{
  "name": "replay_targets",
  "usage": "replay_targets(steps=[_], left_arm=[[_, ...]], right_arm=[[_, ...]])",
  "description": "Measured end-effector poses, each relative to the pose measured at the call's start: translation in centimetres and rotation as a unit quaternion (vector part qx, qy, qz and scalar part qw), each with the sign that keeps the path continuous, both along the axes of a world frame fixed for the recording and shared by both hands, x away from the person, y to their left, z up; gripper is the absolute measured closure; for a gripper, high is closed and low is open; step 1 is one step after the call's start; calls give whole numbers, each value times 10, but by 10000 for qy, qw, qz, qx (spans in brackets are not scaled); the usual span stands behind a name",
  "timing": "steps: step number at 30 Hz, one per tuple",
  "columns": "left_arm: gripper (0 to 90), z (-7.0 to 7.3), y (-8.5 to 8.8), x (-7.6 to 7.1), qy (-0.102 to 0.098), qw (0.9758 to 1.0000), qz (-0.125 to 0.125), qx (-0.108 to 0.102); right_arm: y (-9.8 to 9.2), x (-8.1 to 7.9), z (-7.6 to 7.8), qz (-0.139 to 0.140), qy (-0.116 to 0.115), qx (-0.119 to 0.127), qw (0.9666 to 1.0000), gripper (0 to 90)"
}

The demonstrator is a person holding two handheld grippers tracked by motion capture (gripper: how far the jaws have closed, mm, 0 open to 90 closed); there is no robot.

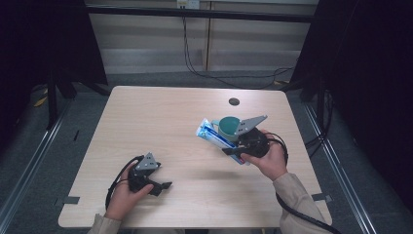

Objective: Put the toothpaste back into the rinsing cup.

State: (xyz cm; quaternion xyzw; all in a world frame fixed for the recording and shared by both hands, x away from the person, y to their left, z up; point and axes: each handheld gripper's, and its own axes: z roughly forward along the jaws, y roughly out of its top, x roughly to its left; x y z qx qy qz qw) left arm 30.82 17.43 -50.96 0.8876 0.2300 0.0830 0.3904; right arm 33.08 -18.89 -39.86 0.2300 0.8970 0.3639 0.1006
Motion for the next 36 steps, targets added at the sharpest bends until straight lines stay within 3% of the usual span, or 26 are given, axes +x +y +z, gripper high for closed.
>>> replay_targets(steps=[11,22,36], left_arm=[[152,0,0,0,0,10000,-18,45],[152,0,0,0,3,10000,1,1],[152,0,0,0,1,10000,2,5]], right_arm=[[-7,0,6,-356,-78,324,9988,732],[-17,3,13,-656,-128,821,9944,732],[-22,9,26,-801,-176,1115,9904,732]])
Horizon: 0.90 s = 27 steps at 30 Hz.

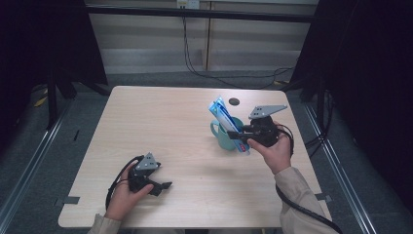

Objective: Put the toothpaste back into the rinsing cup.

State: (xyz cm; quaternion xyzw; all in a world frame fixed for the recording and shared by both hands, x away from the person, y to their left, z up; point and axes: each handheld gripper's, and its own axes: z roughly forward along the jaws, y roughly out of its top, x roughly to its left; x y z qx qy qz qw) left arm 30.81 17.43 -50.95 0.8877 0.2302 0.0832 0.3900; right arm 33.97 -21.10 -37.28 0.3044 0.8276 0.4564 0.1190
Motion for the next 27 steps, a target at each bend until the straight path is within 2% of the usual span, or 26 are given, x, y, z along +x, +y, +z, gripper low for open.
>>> replay_targets(steps=[13,27], left_arm=[[152,0,0,0,2,10000,-3,2],[153,0,0,0,5,10000,5,7]], right_arm=[[-7,6,7,-222,-100,501,9984,732],[-10,13,9,-463,-259,945,9941,731]])
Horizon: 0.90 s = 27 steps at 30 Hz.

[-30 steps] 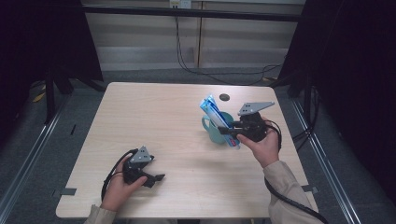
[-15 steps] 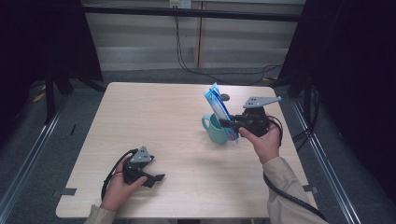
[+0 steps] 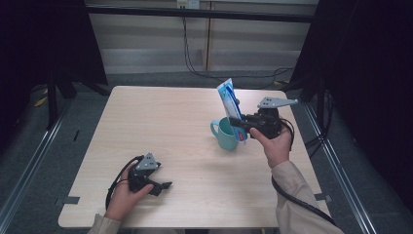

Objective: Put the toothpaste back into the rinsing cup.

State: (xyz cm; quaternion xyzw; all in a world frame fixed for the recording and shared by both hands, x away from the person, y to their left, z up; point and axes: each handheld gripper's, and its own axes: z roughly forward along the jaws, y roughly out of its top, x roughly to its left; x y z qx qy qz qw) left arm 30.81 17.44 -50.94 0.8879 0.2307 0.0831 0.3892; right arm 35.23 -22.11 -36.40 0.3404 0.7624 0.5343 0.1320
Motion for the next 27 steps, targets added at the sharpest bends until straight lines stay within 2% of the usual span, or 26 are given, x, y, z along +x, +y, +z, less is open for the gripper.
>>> replay_targets(steps=[18,27], left_arm=[[152,0,0,0,2,10000,10,-34],[152,0,0,0,3,10000,10,-37]], right_arm=[[1,11,-3,-231,-79,172,9996,730],[1,19,-3,-374,-143,177,9990,729]])
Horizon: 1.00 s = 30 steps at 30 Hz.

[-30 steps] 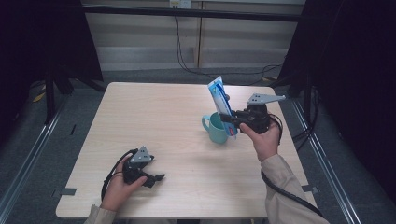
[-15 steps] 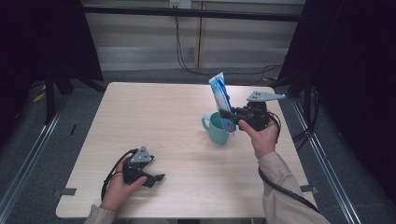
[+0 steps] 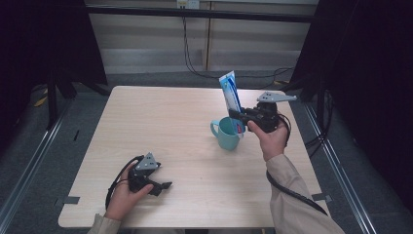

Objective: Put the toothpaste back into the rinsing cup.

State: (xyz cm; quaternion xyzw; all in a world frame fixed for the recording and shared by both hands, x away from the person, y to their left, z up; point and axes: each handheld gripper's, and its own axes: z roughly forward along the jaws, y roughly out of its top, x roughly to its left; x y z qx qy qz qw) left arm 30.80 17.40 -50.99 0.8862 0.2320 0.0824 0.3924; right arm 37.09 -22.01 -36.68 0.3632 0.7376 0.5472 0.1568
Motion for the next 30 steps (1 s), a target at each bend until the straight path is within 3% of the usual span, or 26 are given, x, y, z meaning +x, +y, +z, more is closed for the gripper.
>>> replay_targets(steps=[30], left_arm=[[152,0,0,0,0,10000,1,-1]], right_arm=[[4,23,-7,-269,-59,-27,9996,728]])
